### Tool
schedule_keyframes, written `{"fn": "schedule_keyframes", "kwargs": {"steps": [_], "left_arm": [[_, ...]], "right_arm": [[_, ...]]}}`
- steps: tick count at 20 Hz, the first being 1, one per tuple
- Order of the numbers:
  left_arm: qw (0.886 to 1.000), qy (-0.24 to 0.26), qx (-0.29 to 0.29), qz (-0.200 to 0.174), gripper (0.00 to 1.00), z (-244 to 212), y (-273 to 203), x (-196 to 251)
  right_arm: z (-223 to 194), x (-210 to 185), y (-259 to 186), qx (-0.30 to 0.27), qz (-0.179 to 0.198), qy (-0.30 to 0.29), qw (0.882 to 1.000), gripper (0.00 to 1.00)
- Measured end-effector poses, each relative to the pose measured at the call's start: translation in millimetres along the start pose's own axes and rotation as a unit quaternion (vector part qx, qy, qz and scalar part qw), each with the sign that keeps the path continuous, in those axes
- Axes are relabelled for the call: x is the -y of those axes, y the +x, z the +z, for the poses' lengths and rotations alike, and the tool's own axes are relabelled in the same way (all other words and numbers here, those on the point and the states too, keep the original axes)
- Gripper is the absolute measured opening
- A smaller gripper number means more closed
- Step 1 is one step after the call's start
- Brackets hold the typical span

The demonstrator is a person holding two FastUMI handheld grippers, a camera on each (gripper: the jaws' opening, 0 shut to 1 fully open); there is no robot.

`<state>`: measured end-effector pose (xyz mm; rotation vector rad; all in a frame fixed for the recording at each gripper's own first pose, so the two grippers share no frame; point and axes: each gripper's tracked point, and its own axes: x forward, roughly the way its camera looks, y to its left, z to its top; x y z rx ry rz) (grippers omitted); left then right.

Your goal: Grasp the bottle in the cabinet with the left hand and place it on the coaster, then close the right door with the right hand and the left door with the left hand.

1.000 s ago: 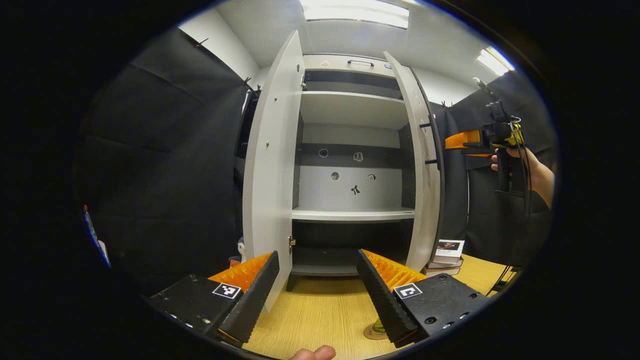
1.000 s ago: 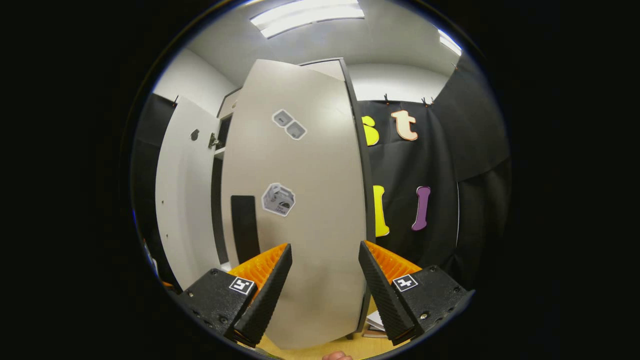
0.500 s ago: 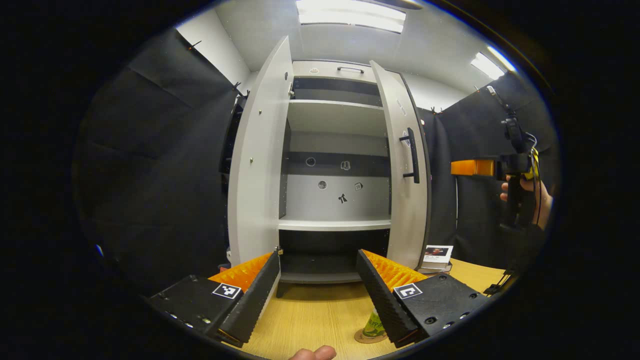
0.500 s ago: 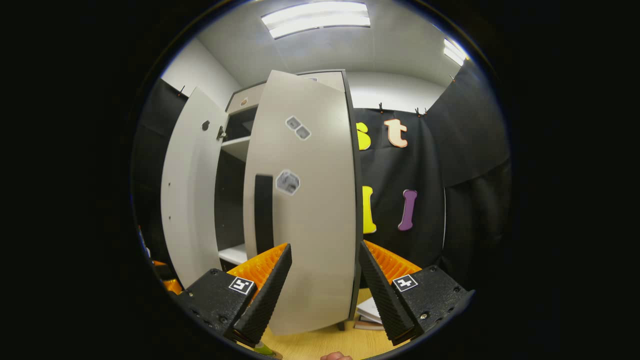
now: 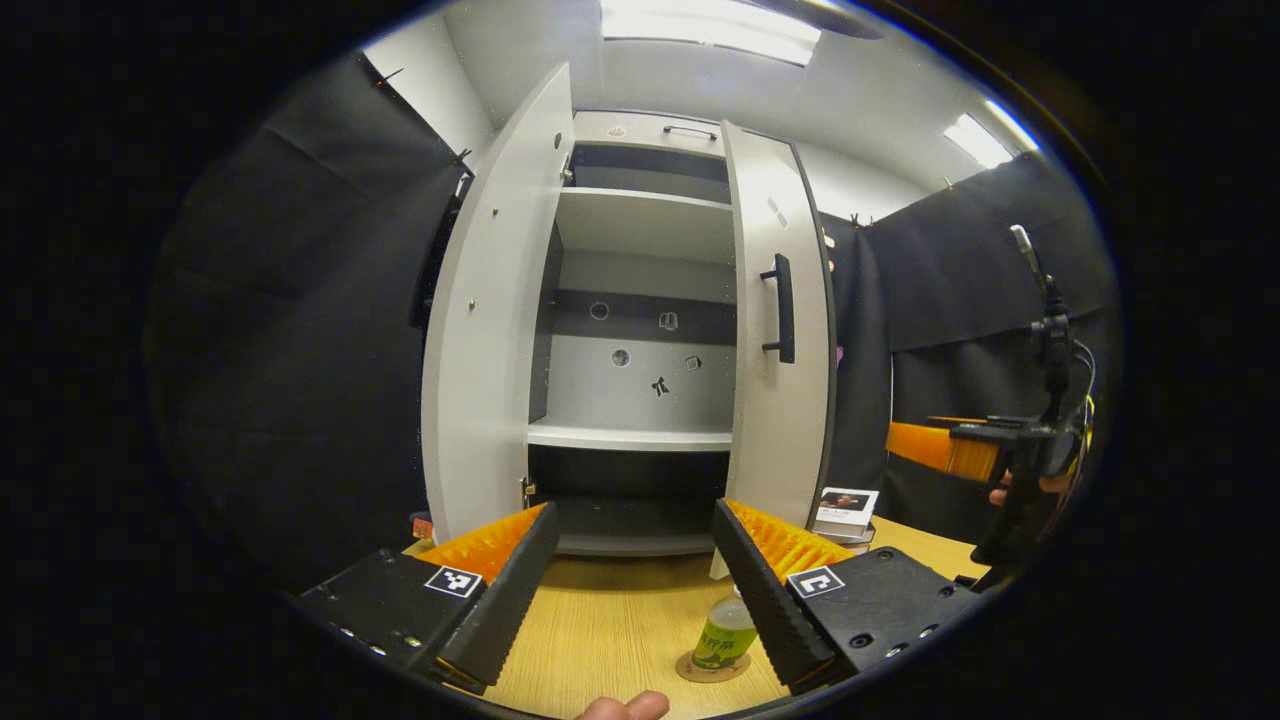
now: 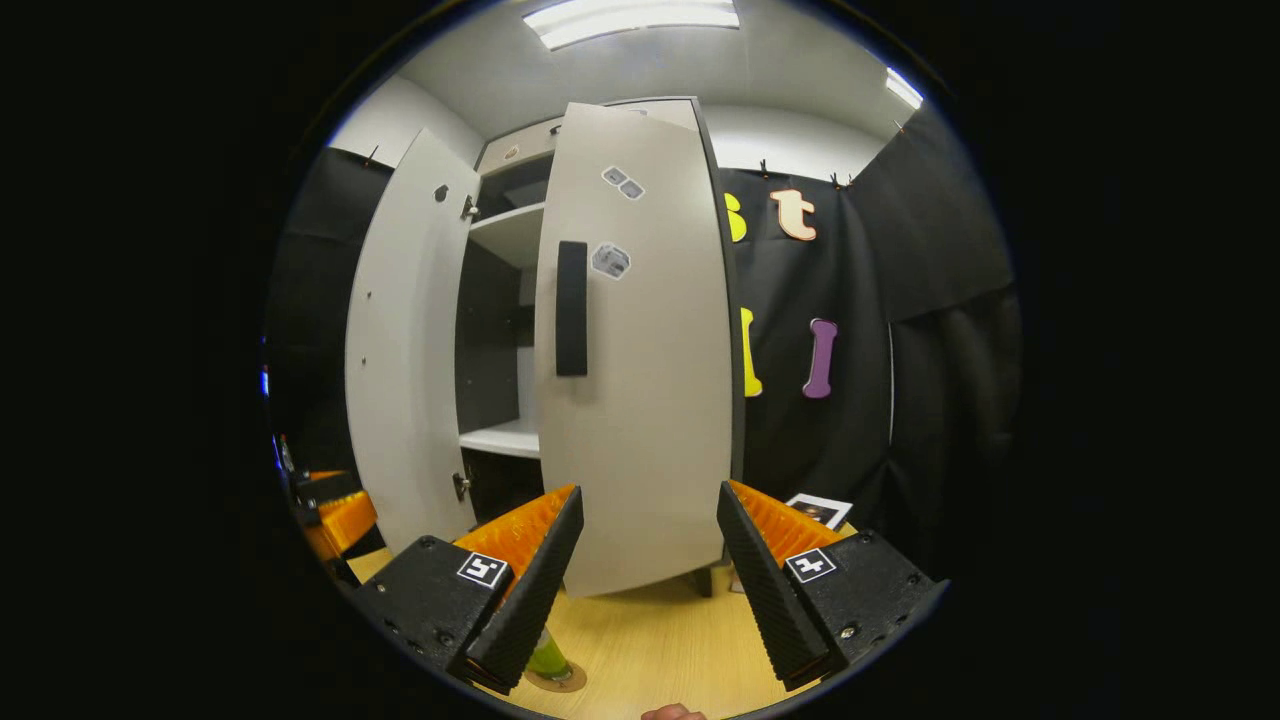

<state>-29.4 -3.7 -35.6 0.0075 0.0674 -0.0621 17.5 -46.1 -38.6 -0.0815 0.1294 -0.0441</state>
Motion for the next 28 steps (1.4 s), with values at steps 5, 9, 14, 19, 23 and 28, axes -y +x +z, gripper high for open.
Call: {"fn": "schedule_keyframes", "kwargs": {"steps": [5,9,14,19,23,28], "left_arm": [[0.999,-0.023,0.022,0.040,0.95,17.9,-12.3,-25.6],[0.992,-0.020,0.068,0.101,0.95,60.0,-18.6,-75.3],[0.981,0.003,0.122,0.151,0.99,102.4,-12.1,-137.2],[0.954,-0.039,0.155,0.254,1.00,126.0,1.8,-228.2],[0.955,-0.072,0.149,0.244,0.95,132.1,45.1,-245.9],[0.956,-0.074,0.143,0.244,0.99,131.7,63.0,-250.2]], "right_arm": [[-27.5,0.3,-21.6,-0.009,-0.012,0.022,1.000,0.83],[-48.9,-9.8,-29.3,-0.031,-0.002,0.051,0.998,0.83],[-44.9,-10.3,-33.2,-0.031,0.003,0.062,0.998,0.83],[-40.3,-6.1,-44.1,-0.026,0.002,0.060,0.998,0.83],[-39.6,1.9,-49.6,-0.029,-0.006,0.055,0.998,0.83],[-40.8,16.3,-52.1,-0.027,-0.025,0.065,0.997,0.83]]}}
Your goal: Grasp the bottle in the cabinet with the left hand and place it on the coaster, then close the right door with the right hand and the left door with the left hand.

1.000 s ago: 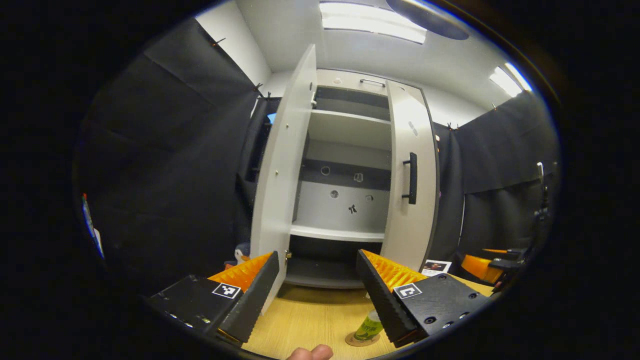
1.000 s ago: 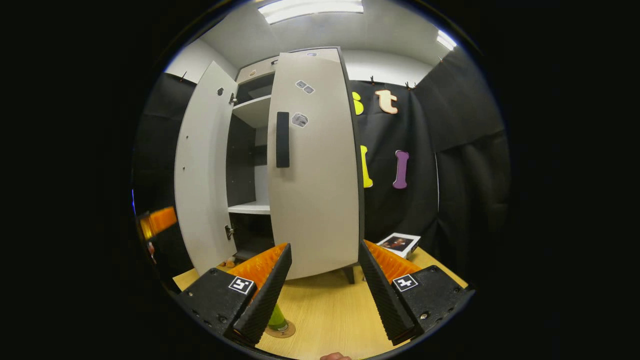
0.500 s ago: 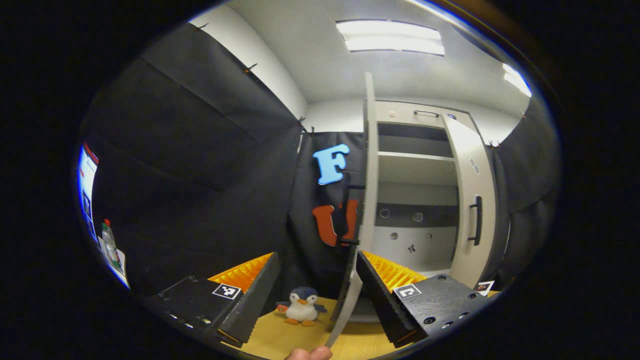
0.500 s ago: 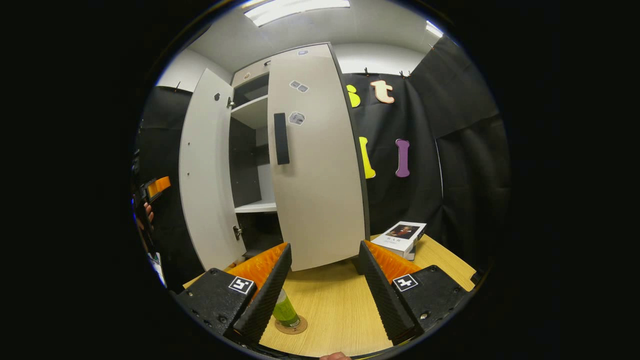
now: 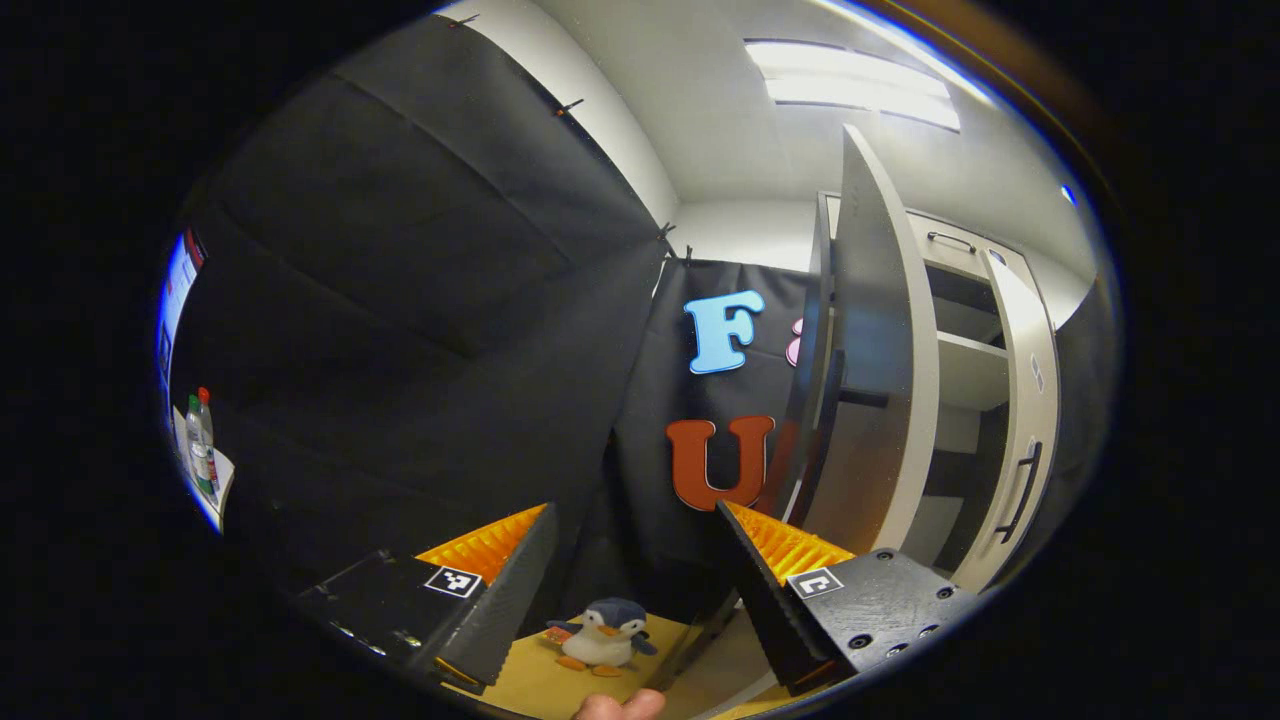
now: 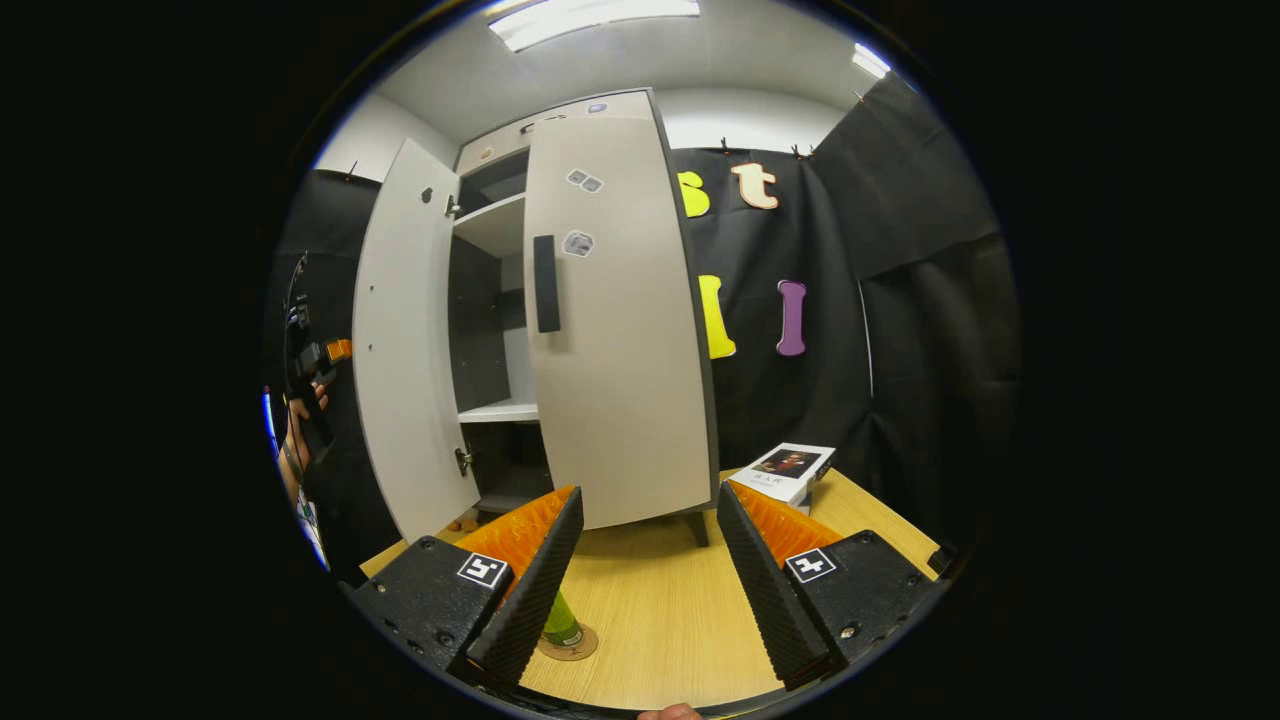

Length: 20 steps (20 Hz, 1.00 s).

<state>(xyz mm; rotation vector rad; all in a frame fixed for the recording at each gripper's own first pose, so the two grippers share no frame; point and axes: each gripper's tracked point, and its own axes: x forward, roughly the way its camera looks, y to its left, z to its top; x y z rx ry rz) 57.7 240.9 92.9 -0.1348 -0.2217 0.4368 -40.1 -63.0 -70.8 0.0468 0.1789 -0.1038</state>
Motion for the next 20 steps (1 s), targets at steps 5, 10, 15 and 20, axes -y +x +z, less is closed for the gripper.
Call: {"fn": "schedule_keyframes", "kwargs": {"steps": [5,10,15,20], "left_arm": [[1.000,0.015,0.014,-0.003,0.99,2.4,-0.6,9.0],[0.999,0.010,-0.003,-0.033,0.99,-3.5,-11.0,33.9],[0.999,-0.015,-0.008,-0.041,0.99,-11.9,-21.9,57.5],[0.992,-0.041,-0.040,-0.113,0.92,-27.5,-28.7,109.0]], "right_arm": [[-1.2,3.7,4.1,0.004,-0.008,0.006,1.000,0.83],[-4.7,-5.9,11.1,0.005,0.007,0.017,1.000,0.83],[4.2,1.7,6.1,0.016,-0.001,0.012,1.000,0.83],[10.1,15.9,-6.6,0.027,-0.022,0.016,0.999,0.83]]}}
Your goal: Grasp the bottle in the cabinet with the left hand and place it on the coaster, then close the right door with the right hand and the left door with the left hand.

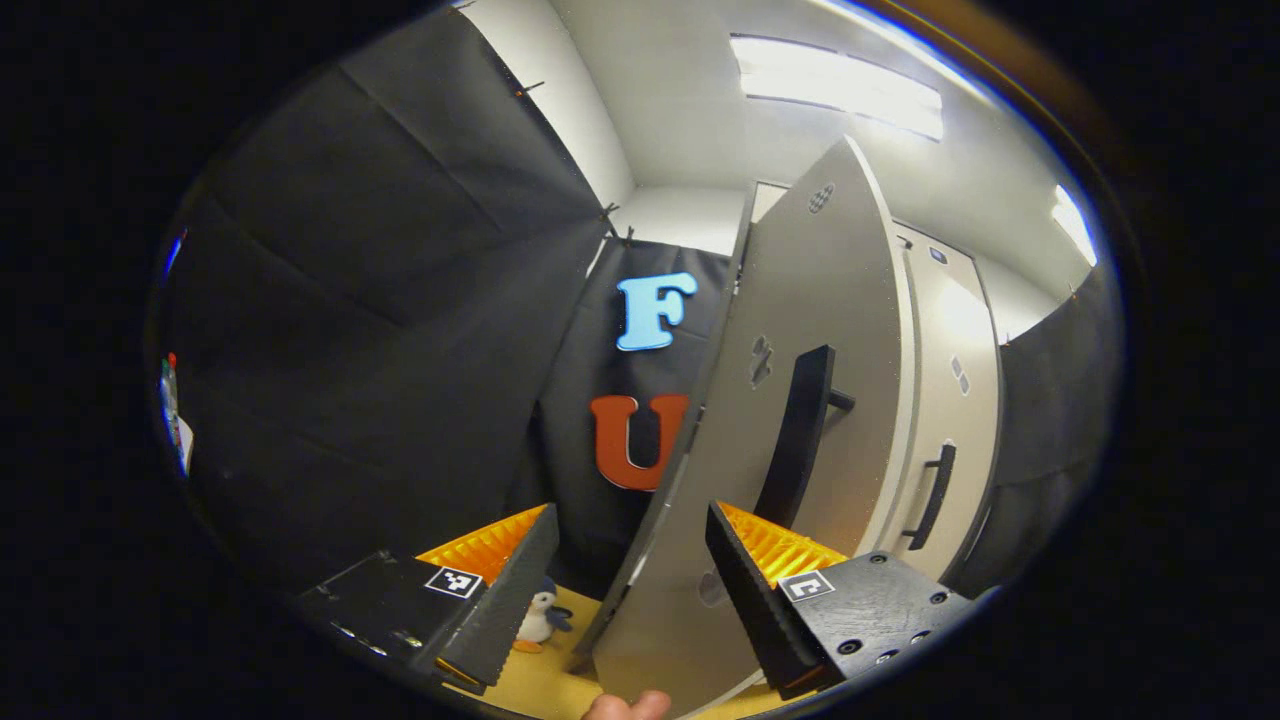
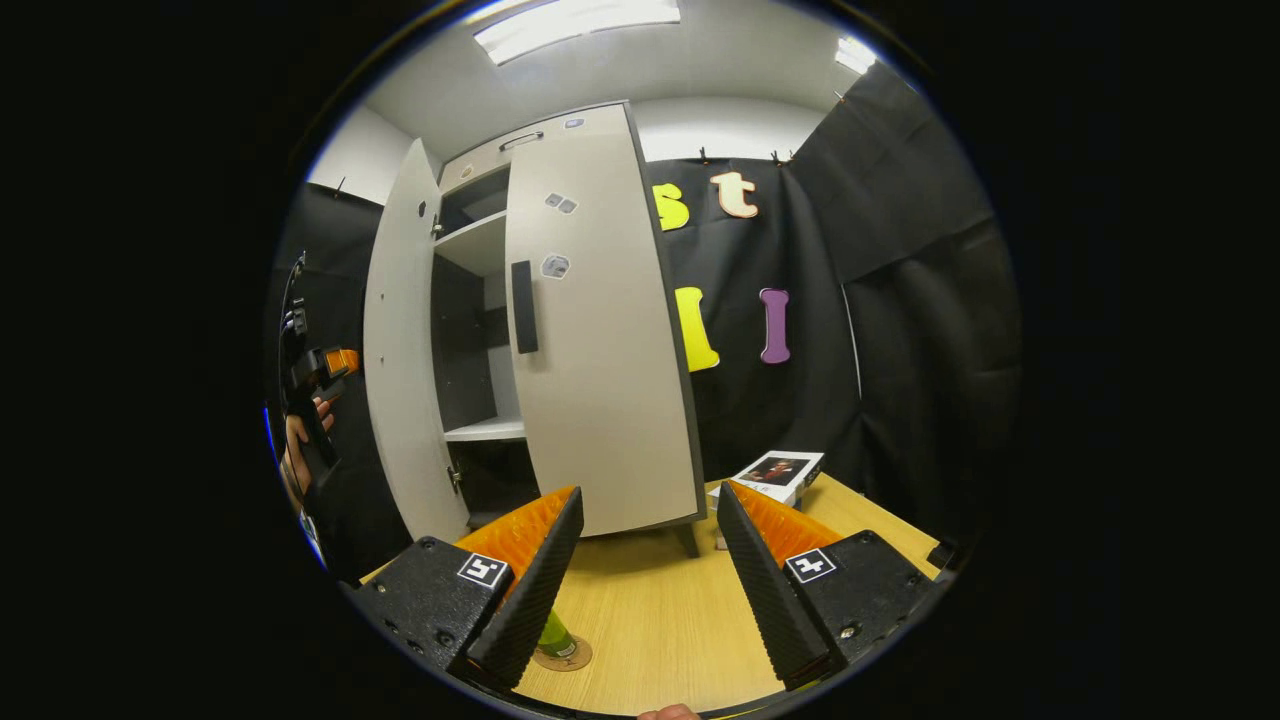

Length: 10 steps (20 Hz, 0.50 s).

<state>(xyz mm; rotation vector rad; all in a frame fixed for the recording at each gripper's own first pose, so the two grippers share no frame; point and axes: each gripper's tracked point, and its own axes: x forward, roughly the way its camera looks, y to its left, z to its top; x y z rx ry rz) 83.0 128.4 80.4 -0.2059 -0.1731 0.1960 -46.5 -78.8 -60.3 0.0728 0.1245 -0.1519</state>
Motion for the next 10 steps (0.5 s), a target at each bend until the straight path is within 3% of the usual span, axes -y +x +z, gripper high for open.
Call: {"fn": "schedule_keyframes", "kwargs": {"steps": [4,5,6,9,10], "left_arm": [[0.999,0.005,-0.005,-0.048,0.93,-4.5,7.6,32.4],[0.999,0.010,-0.005,-0.052,0.99,-5.2,8.3,36.1],[0.998,0.015,-0.005,-0.057,0.93,-5.5,9.4,39.8],[0.997,0.032,0.003,-0.068,0.94,-1.1,5.4,44.5],[0.997,0.036,0.005,-0.070,0.99,-0.6,3.2,45.6]], "right_arm": [[6.8,8.9,-1.3,0.008,-0.022,0.005,1.000,0.83],[7.7,11.1,-2.9,0.009,-0.028,0.007,1.000,0.83],[5.5,13.2,-6.9,0.009,-0.033,0.008,0.999,0.83],[7.0,19.7,-14.5,0.012,-0.046,0.004,0.999,0.83],[6.9,21.3,-15.2,0.012,-0.049,0.002,0.999,0.83]]}}
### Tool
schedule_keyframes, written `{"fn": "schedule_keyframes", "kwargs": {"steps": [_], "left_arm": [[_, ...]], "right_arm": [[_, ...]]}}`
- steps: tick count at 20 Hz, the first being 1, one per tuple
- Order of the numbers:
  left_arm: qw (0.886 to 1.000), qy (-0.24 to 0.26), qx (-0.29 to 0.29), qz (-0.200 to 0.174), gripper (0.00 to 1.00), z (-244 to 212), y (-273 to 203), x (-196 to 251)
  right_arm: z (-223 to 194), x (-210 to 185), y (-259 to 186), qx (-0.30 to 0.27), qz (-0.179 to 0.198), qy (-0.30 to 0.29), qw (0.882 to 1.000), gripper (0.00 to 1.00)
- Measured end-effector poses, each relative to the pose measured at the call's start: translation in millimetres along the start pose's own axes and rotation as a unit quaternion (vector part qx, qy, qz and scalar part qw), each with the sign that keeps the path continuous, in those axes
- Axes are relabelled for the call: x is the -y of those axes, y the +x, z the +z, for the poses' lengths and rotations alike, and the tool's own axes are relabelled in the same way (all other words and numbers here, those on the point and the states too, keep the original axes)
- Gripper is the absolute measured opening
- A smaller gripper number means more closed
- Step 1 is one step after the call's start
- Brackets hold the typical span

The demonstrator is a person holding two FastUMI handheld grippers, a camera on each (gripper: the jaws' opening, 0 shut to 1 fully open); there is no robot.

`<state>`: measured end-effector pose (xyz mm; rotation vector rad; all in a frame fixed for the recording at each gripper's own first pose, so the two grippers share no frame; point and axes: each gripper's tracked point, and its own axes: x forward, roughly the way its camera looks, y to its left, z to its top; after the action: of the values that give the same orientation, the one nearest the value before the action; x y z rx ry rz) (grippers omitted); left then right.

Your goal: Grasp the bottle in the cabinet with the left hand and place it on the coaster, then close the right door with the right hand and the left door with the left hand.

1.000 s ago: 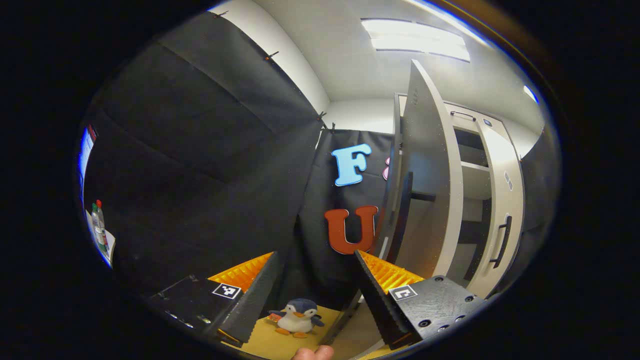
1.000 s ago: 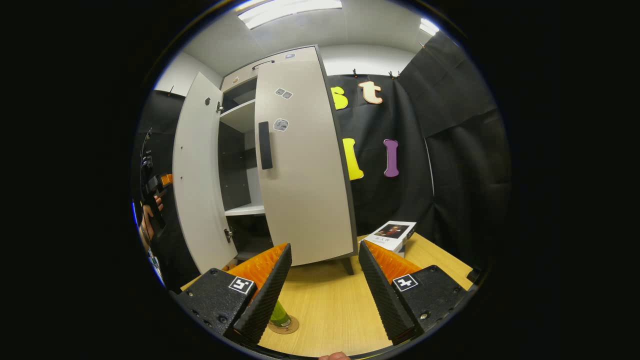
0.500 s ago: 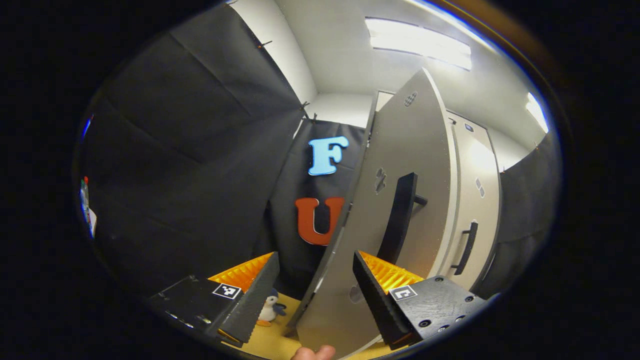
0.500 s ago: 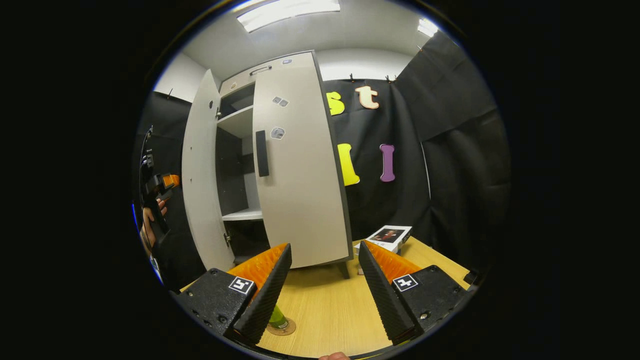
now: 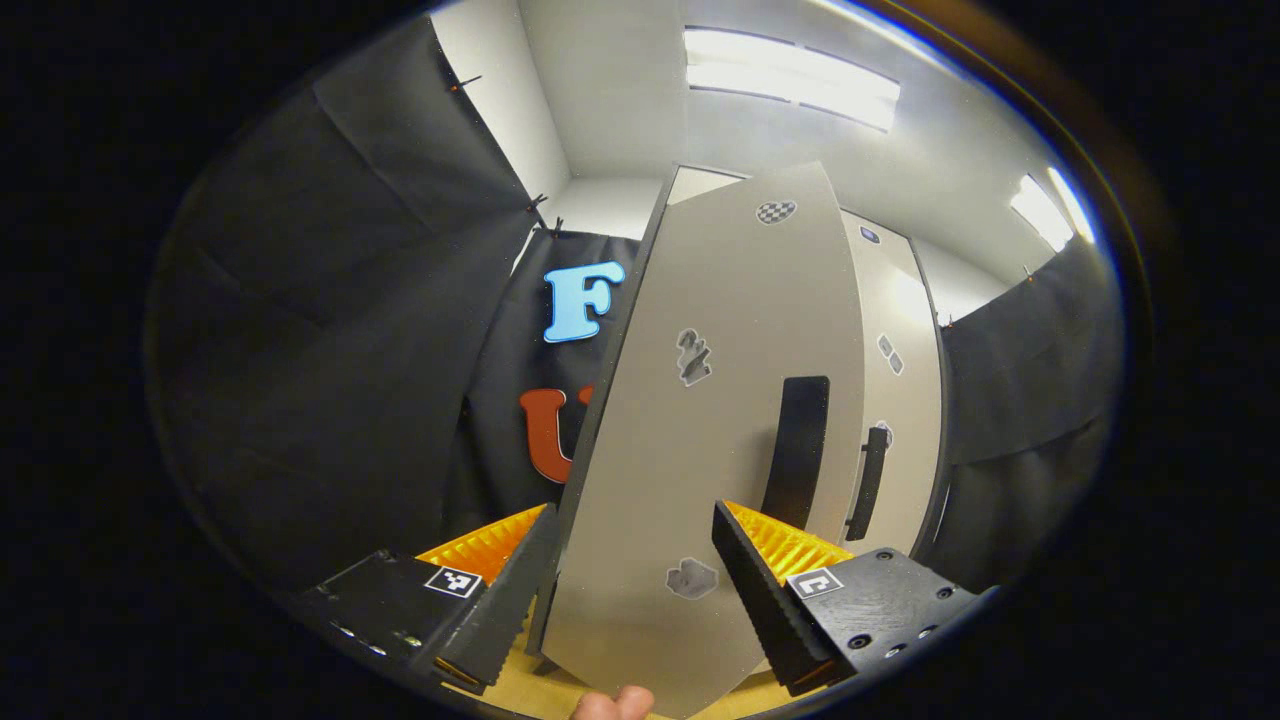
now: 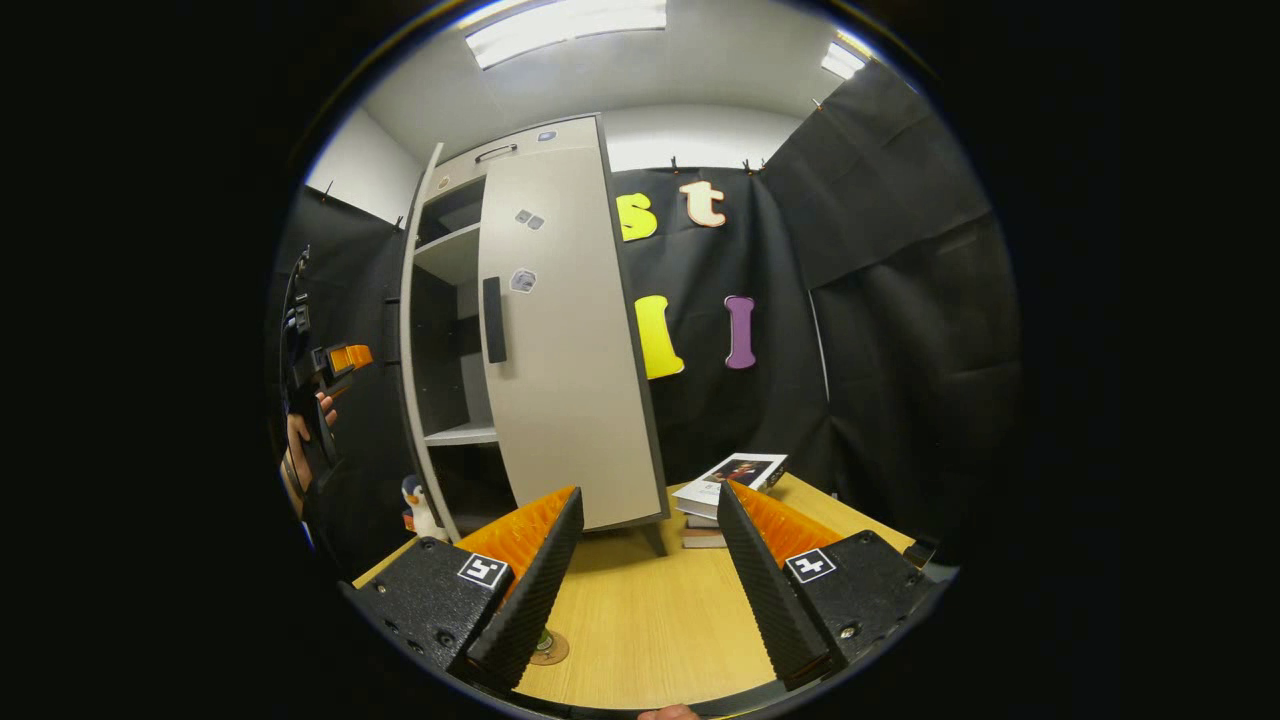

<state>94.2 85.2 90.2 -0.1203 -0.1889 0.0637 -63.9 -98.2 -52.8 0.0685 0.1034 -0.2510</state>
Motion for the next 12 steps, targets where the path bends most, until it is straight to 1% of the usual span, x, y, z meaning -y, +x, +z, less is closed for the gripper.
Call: {"fn": "schedule_keyframes", "kwargs": {"steps": [1,4,6,7,11,12], "left_arm": [[1.000,0.004,0.000,-0.002,0.95,-0.8,-2.7,0.5],[1.000,0.017,0.001,-0.008,0.95,2.7,-10.5,5.2],[0.999,0.029,-0.005,-0.021,0.95,-2.6,-14.9,9.6],[0.999,0.032,-0.014,-0.024,0.99,-7.3,-17.0,9.1],[0.999,0.025,-0.040,-0.008,0.99,-31.7,-36.8,7.1],[0.999,0.026,-0.047,-0.004,0.95,-38.4,-42.7,5.1]], "right_arm": [[0.6,0.6,0.1,-0.001,-0.002,-0.002,1.000,0.83],[-1.8,-4.4,2.0,-0.004,0.004,0.000,1.000,0.83],[-4.7,-11.8,3.6,-0.009,0.014,0.001,1.000,0.83],[-5.6,-16.3,4.7,-0.011,0.021,-0.002,1.000,0.83],[-4.4,-25.6,8.6,-0.016,0.039,-0.020,0.999,0.83],[-4.7,-28.0,10.7,-0.019,0.044,-0.021,0.999,0.83]]}}
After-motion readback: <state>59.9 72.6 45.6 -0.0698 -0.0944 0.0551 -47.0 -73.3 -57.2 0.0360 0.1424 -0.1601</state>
